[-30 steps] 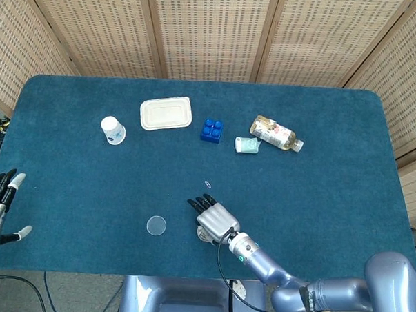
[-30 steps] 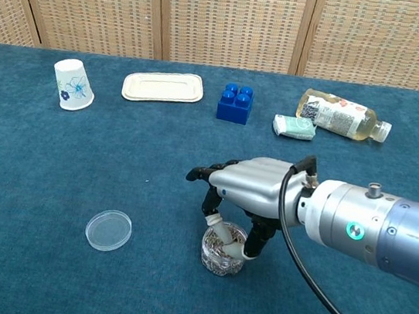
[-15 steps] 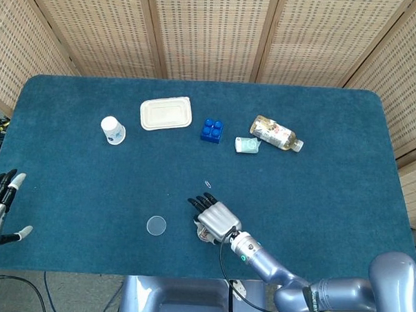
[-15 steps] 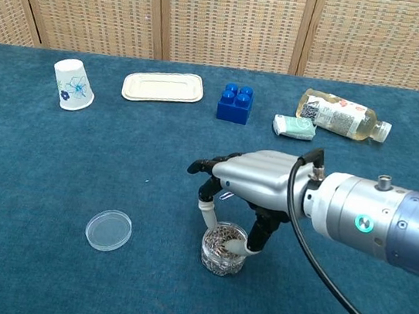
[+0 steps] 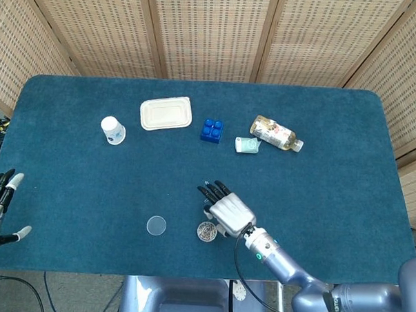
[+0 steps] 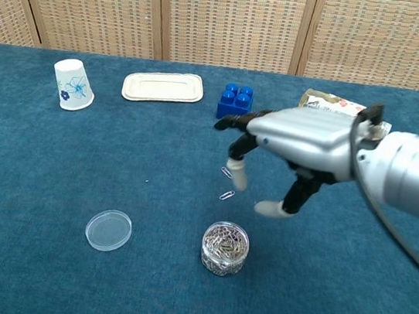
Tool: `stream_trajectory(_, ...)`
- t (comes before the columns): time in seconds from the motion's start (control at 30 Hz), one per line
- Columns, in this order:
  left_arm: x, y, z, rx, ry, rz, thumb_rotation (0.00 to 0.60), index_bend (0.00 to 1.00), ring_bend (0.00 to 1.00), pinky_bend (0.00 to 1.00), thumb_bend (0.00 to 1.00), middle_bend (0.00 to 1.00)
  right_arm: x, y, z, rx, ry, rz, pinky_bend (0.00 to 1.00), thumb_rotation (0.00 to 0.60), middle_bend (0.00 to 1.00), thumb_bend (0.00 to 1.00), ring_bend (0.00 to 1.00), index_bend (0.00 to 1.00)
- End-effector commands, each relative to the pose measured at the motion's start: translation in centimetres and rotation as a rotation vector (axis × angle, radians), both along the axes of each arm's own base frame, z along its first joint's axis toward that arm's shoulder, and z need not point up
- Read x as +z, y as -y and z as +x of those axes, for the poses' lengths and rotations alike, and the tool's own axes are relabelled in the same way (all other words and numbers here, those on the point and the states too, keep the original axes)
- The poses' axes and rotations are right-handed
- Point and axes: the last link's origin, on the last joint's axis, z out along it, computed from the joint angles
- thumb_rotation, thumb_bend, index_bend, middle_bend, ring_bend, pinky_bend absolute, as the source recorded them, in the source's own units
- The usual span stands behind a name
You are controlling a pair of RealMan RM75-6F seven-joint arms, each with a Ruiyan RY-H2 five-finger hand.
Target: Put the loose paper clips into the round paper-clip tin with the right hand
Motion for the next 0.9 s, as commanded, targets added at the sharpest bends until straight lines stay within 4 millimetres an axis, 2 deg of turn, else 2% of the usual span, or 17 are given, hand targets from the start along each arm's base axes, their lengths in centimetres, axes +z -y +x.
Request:
stream_trajectory(0.03,0.0,0.0,0.0,-0.007,0.001,0.003,0.6,0.0,0.0,0.0,0.0,0.0,4.2,0.3,-3.9,0.07,-0.063,-0.183,0.0,0.6,0.03,0.18,0.0,0.42)
stream_trajectory(0.2,0.3,0.4,0.1,-0.025,0.009,0.019,0.6,0.0,0.0,0.0,0.0,0.0,8.5,0.3,-9.3,0.001,-0.048,-0.312,0.0,0.6,0.03,0.05,0.0,0.24)
stream_trajectory(0.23,0.4,0.6,0.1,-0.029,0.011,0.023,0.6,0.0,0.0,0.0,0.0,0.0,9.9,-0.1,-11.2,-0.043,-0.033,-0.347,0.0,0.6,0.02,0.03,0.0,0.21)
stream_trajectory(0.37,0.8,1.0,0.1,-0.04,0.016,0.044,0.6,0.0,0.0,0.0,0.0,0.0,13.0,-2.4,-16.5,-0.176,0.005,-0.42,0.0,0.6,0.0,0.0,0.0,0.11)
stream_trajectory(0.5,1.1,1.6,0.1,-0.032,0.005,0.052,0.6,0.0,0.0,0.0,0.0,0.0,15.6,-5.2,-19.7,-0.26,0.036,-0.51,0.0,0.6,0.0,0.0,0.0,0.03)
stream_trajectory(0.67,1.4,2.2,0.1,-0.005,-0.01,0.061,0.6,0.0,0.0,0.0,0.0,0.0,17.1,-7.4,-20.8,-0.286,0.079,-0.562,0.0,0.6,0.0,0.0,0.0,0.0)
stream_trajectory(0.9,1.7,2.3,0.1,-0.016,0.002,0.069,0.6,0.0,0.0,0.0,0.0,0.0,17.5,-9.0,-20.4,-0.3,0.109,-0.575,0.0,0.6,0.0,0.0,0.0,0.0)
